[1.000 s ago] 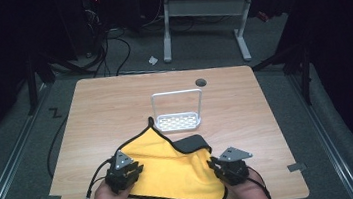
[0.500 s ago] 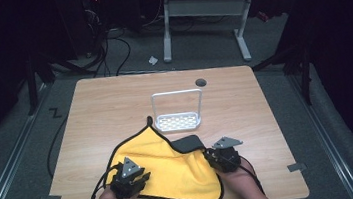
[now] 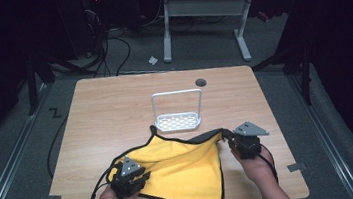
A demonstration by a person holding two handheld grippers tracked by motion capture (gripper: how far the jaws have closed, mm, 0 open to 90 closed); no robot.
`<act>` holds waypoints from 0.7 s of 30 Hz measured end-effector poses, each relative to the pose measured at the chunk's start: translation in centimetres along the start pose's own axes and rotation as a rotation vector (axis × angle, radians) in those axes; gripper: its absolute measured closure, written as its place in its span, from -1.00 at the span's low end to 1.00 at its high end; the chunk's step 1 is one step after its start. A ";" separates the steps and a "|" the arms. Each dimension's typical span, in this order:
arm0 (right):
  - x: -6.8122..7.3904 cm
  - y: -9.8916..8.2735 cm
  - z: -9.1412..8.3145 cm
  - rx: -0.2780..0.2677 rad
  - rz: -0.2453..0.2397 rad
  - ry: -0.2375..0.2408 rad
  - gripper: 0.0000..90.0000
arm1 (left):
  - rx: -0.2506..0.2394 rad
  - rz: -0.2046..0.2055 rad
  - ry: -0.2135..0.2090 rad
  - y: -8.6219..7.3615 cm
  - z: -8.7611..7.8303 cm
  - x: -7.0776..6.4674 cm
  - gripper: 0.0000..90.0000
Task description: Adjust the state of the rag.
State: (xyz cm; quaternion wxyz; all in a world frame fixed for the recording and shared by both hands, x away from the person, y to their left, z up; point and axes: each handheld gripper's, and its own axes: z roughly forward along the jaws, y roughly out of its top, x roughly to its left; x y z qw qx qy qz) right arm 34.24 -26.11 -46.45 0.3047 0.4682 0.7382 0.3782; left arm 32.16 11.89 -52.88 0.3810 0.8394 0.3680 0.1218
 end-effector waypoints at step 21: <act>2.3 -4.6 2.0 0.197 -0.022 0.102 0.92 | 0.028 0.008 -0.157 0.1 0.2 -2.7 0.54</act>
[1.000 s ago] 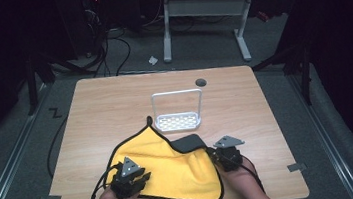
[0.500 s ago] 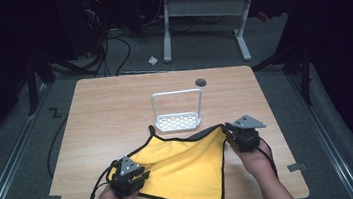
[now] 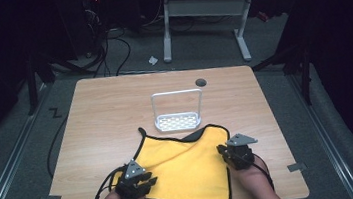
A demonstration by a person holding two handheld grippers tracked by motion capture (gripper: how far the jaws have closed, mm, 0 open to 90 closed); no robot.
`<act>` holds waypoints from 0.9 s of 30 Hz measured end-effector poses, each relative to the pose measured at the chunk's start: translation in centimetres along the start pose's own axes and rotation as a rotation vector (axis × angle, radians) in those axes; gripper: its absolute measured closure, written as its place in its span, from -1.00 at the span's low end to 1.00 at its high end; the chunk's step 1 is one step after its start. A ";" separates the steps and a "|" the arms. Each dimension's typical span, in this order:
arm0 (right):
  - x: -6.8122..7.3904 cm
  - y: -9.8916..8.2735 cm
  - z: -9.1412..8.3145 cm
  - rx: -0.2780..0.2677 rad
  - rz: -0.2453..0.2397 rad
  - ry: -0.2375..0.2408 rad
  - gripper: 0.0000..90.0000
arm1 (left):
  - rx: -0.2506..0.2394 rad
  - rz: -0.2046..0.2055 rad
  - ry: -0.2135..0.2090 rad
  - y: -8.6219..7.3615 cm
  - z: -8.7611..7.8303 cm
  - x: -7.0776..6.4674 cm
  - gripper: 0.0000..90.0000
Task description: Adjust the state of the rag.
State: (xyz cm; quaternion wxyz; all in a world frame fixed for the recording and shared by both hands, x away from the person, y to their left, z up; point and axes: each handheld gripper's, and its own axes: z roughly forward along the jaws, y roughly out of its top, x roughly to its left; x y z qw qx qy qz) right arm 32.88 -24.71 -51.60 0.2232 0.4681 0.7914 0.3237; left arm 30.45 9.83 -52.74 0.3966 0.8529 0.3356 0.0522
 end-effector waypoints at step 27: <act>-3.5 -2.2 -0.5 0.017 0.032 -0.059 0.93 | 0.093 0.048 0.127 7.1 4.5 6.3 0.99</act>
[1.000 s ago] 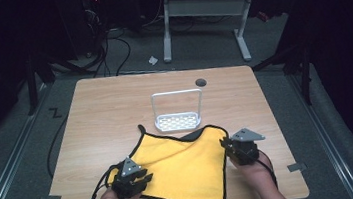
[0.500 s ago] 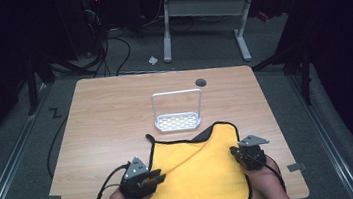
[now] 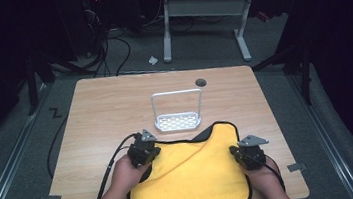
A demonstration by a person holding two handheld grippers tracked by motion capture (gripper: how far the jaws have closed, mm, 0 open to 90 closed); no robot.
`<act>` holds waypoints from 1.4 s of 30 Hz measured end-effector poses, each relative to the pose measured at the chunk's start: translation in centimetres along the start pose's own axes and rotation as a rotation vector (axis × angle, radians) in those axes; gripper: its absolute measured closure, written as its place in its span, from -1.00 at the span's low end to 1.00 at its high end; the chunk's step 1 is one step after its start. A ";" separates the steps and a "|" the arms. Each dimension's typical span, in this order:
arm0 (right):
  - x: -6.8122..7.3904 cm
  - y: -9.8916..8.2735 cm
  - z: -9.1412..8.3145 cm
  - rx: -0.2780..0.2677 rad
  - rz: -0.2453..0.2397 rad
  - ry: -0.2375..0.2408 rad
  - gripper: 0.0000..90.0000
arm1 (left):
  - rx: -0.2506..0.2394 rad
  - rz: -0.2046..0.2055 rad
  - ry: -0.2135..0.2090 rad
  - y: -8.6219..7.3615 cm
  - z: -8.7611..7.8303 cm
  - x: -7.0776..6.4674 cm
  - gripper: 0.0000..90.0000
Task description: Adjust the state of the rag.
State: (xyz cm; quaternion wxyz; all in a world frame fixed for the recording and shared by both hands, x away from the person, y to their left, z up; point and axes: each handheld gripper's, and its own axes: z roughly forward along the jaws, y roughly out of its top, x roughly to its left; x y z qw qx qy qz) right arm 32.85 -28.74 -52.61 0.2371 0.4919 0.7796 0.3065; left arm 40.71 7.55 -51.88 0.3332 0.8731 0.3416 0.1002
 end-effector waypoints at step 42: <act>-2.4 -0.4 -0.4 0.028 0.039 -0.125 0.58 | -0.150 -0.103 0.017 -5.6 -2.9 -1.1 0.67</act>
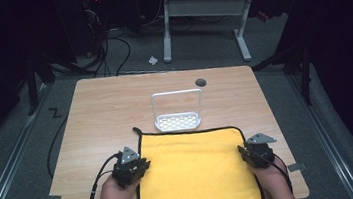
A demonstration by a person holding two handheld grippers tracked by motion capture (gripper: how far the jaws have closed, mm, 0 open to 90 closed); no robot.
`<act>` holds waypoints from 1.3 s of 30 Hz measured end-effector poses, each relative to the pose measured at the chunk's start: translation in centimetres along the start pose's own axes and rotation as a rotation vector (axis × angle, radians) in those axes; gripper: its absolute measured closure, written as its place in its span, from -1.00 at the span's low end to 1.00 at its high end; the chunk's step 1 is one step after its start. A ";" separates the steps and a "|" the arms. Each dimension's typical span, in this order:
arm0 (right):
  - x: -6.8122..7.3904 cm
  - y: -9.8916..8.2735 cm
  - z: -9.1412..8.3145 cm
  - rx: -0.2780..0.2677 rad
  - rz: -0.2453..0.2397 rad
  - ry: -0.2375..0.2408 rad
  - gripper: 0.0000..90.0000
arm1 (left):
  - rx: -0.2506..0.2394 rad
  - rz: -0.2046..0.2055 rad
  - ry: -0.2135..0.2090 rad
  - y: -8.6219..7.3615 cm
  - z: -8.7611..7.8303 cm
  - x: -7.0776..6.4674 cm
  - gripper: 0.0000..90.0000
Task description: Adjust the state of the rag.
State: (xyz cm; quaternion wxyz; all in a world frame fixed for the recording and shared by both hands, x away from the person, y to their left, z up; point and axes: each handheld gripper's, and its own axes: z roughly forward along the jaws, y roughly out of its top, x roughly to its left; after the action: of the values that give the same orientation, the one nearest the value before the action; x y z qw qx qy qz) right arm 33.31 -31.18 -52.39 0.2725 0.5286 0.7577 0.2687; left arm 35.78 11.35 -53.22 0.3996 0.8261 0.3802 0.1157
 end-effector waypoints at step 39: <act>7.2 1.7 -2.1 -0.162 -0.140 0.155 0.11 | -0.045 -0.091 0.037 3.9 4.3 4.3 0.84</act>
State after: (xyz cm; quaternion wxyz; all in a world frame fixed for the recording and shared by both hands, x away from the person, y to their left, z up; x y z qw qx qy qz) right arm 30.85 -24.14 -50.63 0.2731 0.4283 0.7873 0.3496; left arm 42.92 10.48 -53.63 0.4158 0.7965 0.4219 0.1212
